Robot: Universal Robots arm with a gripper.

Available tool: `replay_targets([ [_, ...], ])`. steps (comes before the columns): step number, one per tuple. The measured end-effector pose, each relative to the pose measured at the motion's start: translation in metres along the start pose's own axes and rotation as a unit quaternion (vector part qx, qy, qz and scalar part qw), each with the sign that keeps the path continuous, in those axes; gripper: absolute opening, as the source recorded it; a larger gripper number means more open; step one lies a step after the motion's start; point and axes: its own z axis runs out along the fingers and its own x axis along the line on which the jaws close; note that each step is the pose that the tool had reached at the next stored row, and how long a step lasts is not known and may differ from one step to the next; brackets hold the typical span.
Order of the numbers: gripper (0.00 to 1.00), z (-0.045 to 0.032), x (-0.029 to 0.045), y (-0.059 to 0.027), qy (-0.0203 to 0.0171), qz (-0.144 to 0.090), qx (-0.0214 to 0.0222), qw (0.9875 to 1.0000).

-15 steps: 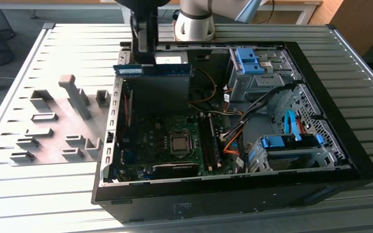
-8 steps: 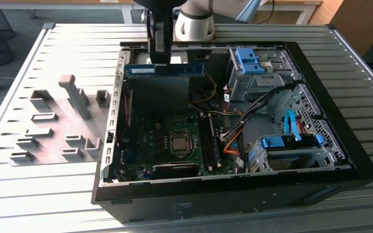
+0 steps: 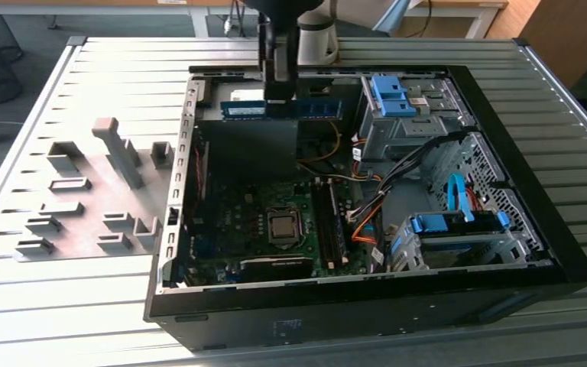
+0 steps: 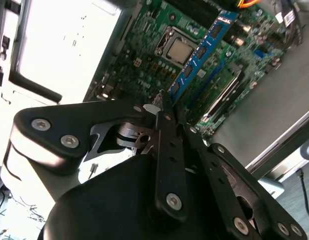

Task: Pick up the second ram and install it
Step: 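Pick up the second ram and move it above second insertion slot, then insert the second ram into the second slot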

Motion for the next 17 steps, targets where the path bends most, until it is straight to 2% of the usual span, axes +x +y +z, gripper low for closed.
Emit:
replay_targets([
  [6,0.14,-0.0005,-0.0004,-0.0171,0.0,0.0,0.0,1.0],
  [10,0.14,-0.0008,-0.0005,-0.0251,0.0,0.0,0.0,1.0],
  [17,0.14,-0.0008,-0.0006,-0.0271,0.0,0.0,0.0,1.0],
])
